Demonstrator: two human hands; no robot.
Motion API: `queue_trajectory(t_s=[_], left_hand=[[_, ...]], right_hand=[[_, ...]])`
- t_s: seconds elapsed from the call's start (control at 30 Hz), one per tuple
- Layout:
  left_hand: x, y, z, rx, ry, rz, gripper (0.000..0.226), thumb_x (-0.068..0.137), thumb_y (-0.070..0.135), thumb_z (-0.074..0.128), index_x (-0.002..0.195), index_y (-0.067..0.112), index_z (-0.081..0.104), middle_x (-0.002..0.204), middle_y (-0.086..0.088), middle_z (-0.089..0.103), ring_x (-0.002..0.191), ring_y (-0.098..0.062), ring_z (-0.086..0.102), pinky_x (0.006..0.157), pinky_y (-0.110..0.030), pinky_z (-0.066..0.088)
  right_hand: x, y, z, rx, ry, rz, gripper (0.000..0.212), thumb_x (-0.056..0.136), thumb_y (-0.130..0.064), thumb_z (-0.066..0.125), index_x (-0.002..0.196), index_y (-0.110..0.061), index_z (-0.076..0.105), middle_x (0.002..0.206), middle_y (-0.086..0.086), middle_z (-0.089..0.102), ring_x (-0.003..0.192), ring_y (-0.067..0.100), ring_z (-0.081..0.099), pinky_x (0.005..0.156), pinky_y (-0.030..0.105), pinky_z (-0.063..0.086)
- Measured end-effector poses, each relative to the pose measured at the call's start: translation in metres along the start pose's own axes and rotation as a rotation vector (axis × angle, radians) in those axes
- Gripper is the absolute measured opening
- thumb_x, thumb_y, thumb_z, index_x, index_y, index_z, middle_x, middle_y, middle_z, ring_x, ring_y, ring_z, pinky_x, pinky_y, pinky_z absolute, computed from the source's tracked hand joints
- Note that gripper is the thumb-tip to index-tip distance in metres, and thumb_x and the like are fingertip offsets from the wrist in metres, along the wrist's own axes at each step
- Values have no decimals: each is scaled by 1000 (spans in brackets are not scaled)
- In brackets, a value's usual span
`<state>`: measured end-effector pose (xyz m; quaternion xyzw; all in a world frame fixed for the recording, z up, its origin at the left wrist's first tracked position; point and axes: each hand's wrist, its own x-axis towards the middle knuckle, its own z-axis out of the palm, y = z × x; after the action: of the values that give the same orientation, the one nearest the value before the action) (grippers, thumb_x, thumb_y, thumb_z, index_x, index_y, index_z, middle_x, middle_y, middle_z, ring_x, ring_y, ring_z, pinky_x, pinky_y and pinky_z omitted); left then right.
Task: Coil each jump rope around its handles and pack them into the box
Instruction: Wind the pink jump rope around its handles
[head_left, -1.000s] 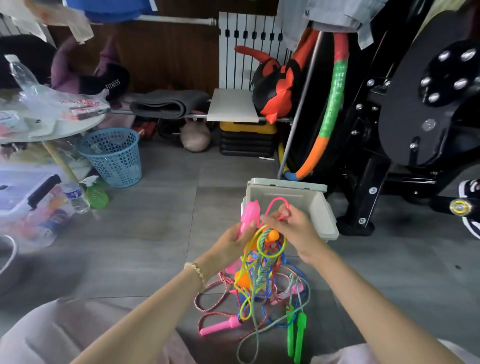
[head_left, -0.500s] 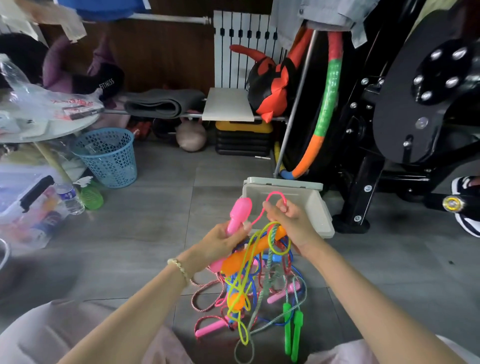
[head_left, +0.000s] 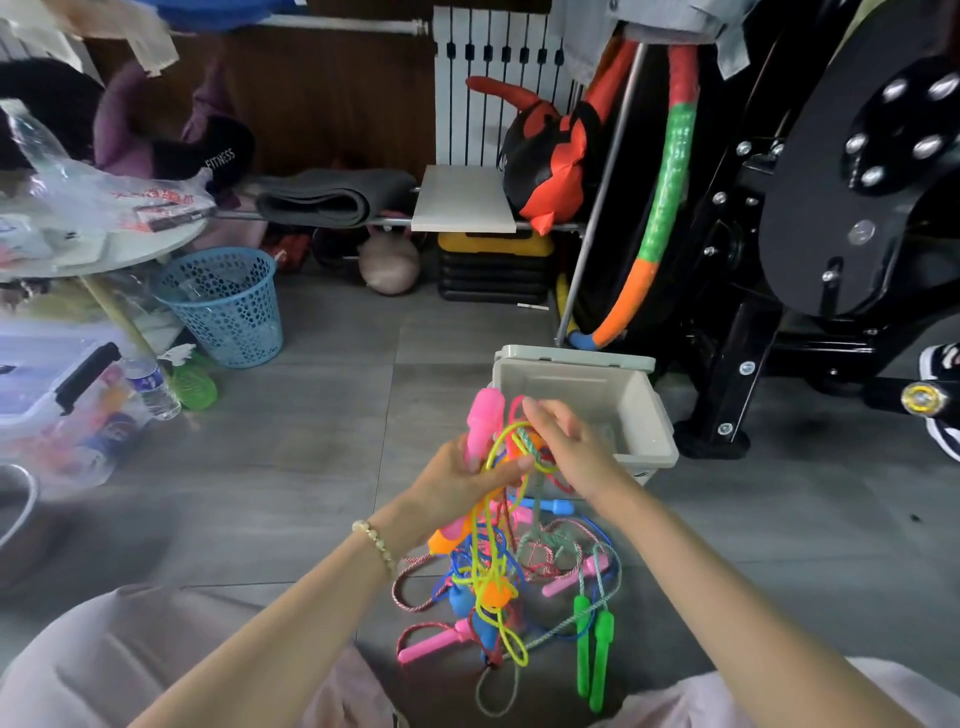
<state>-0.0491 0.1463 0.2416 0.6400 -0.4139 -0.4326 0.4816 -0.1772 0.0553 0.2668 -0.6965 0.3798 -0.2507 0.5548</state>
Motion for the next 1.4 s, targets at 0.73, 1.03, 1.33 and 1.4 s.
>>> queue_trajectory(t_s=[0.73,1.03,1.33,1.4], left_hand=[[7,15,-15,76,-89,-205,67,90,66,35,74,11,70,73,-5,70,57,-14,61,66,-26,53],[10,8,-29,352,-69,-145,47,92,60,39,79,17,53,73,-3,53,65,-16,48,72,-31,48],[16,23,-18,8,-50,-42,41,98,43,40,114,11,60,109,2,71,105,-14,66,98,-32,48],[12,23,-6,-49,-90,-18,35,99,37,41,110,11,61,105,-1,71,101,-15,66,97,-29,49]], right_hand=[[-9,18,7,-185,-30,-282,20,92,-30,57,92,-13,66,80,0,67,74,7,60,69,18,46],[-2,9,-5,119,206,56,32,88,-42,58,71,-17,69,76,4,71,77,16,65,82,35,51],[-1,-11,-12,375,56,-20,32,82,-41,54,82,-12,68,80,6,73,75,18,69,68,30,54],[0,-20,-14,402,46,-52,29,92,-33,47,80,-14,66,74,1,72,69,13,69,57,23,52]])
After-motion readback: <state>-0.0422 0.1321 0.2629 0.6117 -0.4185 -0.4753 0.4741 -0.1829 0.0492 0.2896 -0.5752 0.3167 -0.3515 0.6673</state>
